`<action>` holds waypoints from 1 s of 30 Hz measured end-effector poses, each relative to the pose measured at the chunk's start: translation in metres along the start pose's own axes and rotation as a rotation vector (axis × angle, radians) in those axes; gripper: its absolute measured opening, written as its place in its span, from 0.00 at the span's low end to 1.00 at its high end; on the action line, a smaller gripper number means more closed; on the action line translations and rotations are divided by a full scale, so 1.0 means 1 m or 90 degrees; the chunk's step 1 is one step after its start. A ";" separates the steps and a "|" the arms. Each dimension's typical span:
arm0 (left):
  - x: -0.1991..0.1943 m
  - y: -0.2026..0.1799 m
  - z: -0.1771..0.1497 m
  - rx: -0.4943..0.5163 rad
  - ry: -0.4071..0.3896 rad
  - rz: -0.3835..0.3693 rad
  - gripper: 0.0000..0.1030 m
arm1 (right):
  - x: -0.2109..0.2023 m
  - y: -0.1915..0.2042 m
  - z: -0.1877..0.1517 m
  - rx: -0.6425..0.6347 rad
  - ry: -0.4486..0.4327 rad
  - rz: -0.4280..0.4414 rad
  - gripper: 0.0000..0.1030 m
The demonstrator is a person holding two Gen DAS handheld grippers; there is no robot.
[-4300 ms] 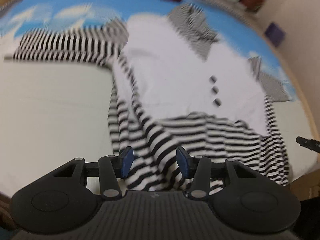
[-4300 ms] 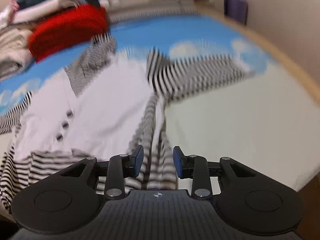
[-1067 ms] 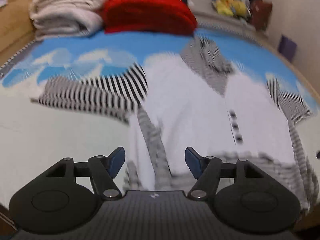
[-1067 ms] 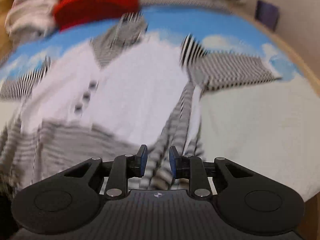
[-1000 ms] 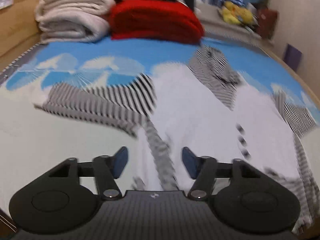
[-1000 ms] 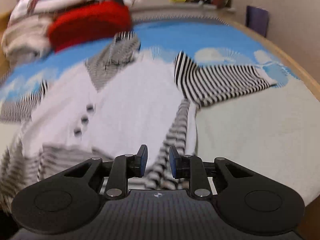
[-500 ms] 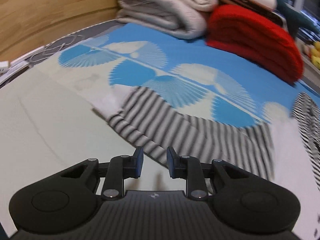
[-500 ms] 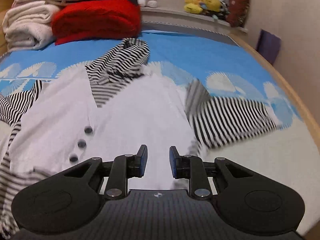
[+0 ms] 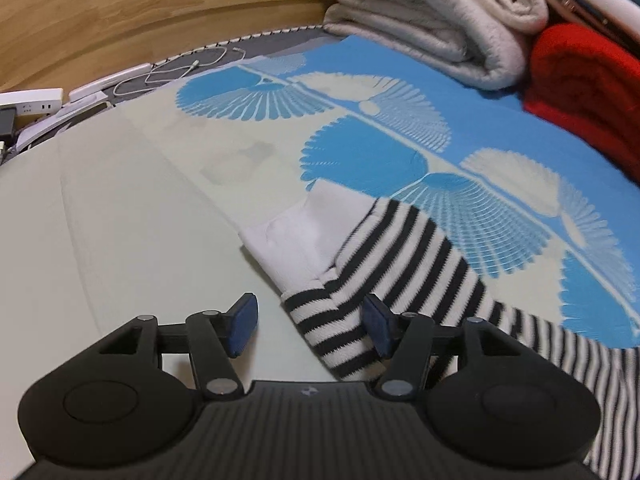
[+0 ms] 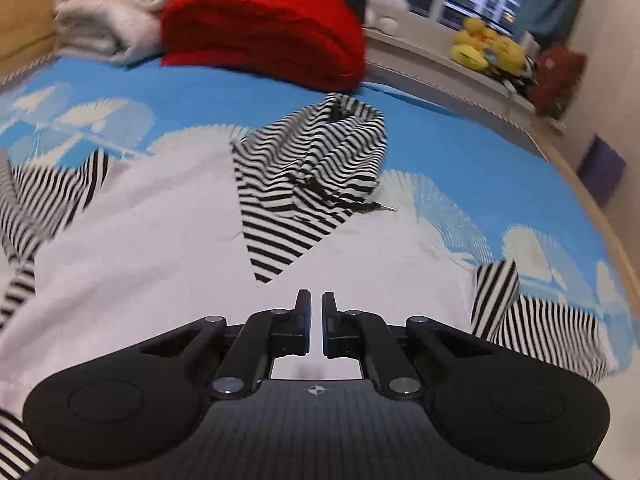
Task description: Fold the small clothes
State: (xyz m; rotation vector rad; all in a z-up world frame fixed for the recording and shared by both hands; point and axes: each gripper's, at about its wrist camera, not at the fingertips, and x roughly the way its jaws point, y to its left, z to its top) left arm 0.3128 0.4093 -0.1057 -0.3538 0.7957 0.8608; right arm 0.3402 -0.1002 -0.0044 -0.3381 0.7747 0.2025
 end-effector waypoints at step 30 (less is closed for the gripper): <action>-0.291 -0.209 -0.078 0.192 -0.010 -0.482 0.05 | -0.034 -0.127 -0.050 0.235 0.079 -0.042 0.04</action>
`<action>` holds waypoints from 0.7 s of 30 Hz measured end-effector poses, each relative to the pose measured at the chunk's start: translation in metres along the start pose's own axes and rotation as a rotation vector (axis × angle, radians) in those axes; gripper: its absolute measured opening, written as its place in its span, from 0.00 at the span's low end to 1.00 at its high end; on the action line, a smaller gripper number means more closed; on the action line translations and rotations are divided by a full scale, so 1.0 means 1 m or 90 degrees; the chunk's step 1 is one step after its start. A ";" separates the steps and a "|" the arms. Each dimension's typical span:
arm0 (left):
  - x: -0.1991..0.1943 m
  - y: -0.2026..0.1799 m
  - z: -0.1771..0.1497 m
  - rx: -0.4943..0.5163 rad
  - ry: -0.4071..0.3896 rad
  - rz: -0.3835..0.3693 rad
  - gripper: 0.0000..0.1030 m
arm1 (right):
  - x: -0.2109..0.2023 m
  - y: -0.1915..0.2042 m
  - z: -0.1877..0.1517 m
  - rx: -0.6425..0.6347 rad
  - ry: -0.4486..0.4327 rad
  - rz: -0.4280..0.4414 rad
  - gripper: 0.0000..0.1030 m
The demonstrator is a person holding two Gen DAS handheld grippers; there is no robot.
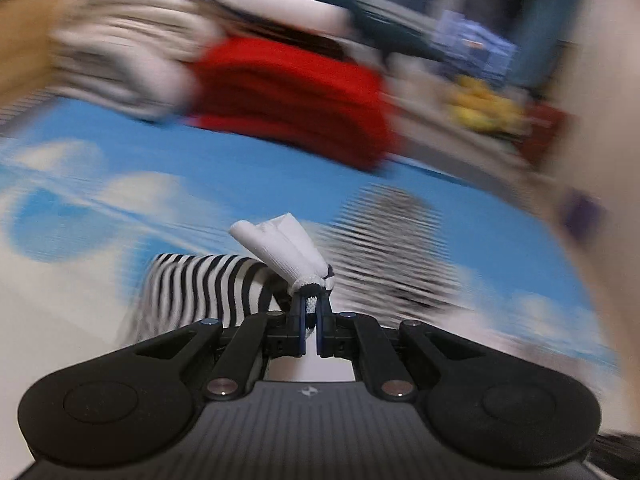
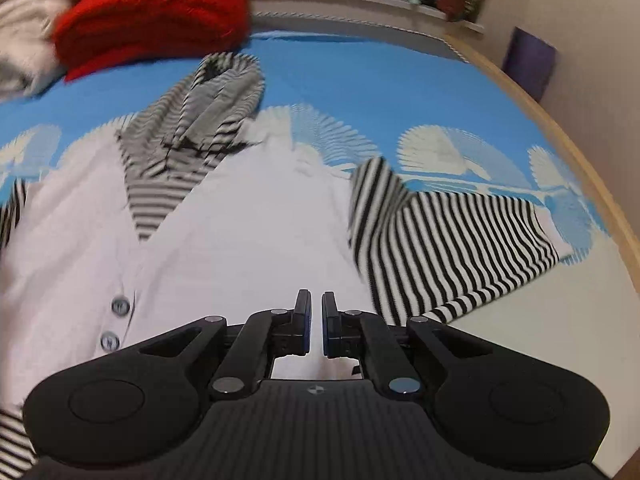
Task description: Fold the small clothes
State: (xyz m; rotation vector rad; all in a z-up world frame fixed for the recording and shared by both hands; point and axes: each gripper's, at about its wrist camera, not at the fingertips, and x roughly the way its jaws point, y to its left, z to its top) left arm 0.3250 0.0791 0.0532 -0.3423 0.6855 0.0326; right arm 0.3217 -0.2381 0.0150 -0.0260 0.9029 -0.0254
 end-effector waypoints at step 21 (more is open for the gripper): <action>0.063 0.080 0.024 -0.050 0.092 0.169 0.46 | 0.092 -0.027 -0.022 0.280 0.154 0.033 0.28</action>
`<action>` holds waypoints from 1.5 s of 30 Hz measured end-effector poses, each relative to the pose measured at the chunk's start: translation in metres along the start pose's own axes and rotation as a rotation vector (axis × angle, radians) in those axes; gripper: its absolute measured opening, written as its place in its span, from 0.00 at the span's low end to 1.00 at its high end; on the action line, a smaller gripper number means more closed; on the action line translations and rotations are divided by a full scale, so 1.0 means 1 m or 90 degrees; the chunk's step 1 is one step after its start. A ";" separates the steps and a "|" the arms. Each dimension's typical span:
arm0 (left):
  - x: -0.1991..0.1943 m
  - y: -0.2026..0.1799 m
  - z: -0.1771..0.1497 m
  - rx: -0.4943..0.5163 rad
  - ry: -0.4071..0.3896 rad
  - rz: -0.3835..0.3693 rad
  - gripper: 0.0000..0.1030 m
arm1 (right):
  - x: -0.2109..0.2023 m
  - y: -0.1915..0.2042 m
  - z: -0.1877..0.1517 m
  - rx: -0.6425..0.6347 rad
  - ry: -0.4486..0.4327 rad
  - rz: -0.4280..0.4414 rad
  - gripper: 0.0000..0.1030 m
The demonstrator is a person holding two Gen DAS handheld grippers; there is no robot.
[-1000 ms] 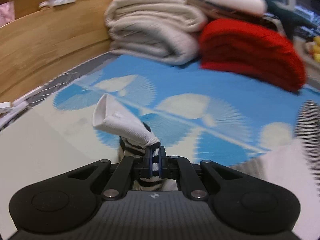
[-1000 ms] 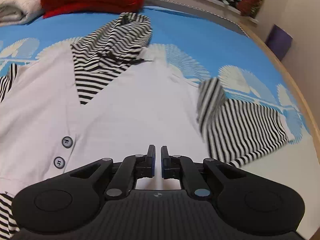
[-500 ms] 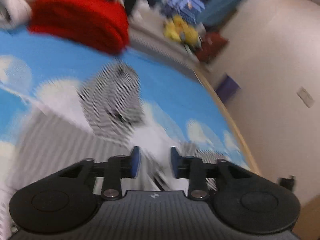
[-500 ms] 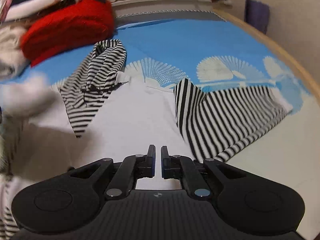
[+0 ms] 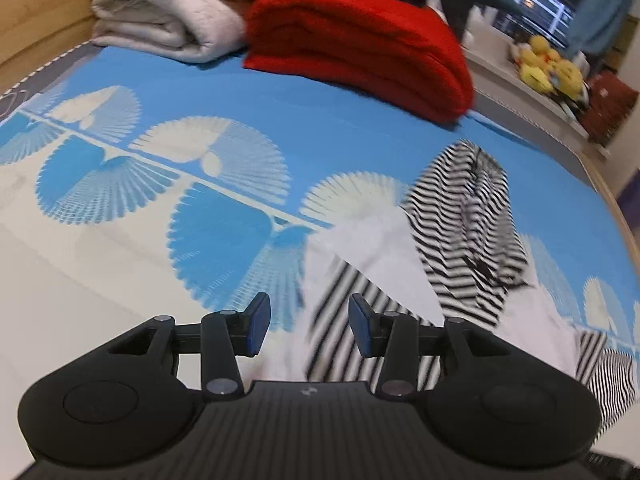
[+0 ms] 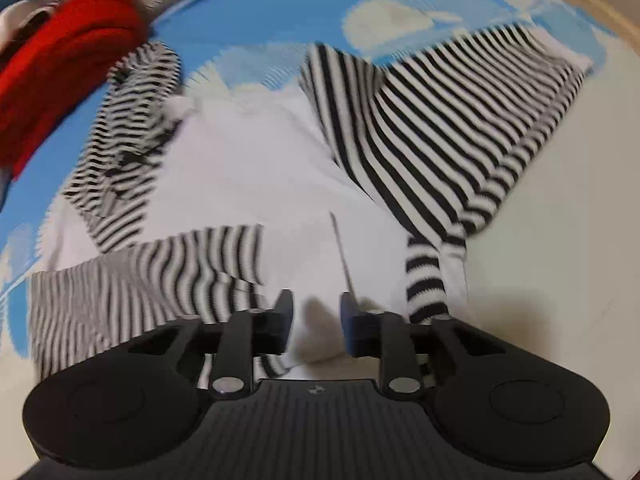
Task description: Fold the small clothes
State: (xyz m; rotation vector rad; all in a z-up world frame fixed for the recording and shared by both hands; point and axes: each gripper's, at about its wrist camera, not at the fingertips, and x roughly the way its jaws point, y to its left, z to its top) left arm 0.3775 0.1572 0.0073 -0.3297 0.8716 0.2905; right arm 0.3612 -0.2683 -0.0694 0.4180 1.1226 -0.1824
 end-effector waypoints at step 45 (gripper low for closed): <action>0.056 -0.056 -0.081 0.214 0.187 -0.028 0.50 | 0.004 -0.015 0.013 0.002 0.005 0.039 0.14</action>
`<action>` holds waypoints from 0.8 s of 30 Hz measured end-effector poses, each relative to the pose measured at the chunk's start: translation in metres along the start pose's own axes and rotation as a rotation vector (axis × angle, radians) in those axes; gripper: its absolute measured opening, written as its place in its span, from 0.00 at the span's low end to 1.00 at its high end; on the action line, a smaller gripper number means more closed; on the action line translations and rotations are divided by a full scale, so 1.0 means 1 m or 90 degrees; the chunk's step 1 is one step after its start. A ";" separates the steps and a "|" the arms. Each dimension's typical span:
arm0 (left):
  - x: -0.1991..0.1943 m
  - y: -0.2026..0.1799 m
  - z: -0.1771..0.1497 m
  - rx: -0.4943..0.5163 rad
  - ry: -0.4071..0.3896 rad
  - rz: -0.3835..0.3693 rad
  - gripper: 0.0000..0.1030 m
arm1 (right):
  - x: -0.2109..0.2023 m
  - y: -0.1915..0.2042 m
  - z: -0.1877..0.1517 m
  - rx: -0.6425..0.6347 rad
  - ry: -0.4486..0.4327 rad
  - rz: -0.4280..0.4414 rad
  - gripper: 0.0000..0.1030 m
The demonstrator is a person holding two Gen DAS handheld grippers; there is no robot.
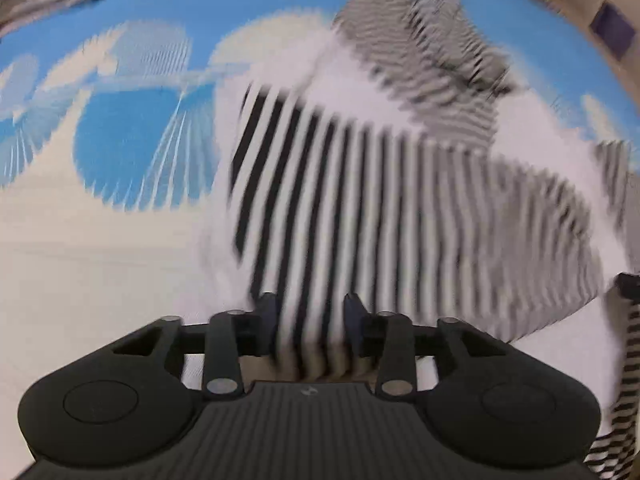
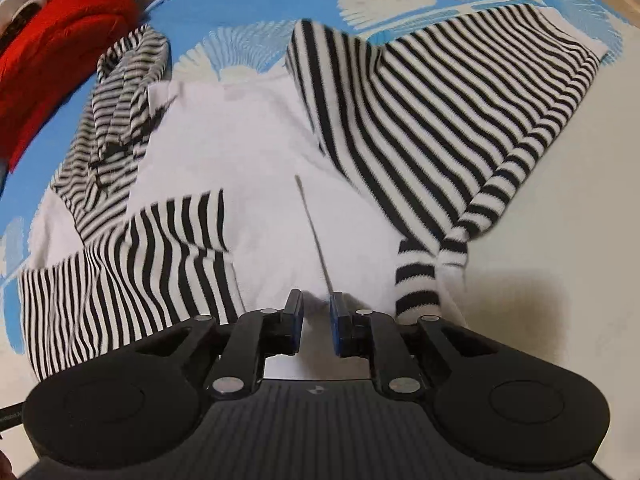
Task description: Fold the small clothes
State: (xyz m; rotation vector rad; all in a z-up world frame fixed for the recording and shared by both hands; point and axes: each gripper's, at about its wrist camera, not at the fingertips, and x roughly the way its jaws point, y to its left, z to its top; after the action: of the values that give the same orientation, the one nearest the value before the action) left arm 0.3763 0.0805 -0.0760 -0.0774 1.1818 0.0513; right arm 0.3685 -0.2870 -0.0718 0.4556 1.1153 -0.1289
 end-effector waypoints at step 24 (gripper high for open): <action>-0.026 -0.050 0.015 0.036 -0.061 -0.014 0.58 | -0.001 -0.210 0.083 0.335 -0.241 -0.037 0.22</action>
State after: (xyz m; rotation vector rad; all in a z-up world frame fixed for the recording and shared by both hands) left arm 0.3845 0.0316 -0.0443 -0.0371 1.0853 0.0018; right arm 0.3693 -0.5108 -0.1014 0.8288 0.7115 -0.5466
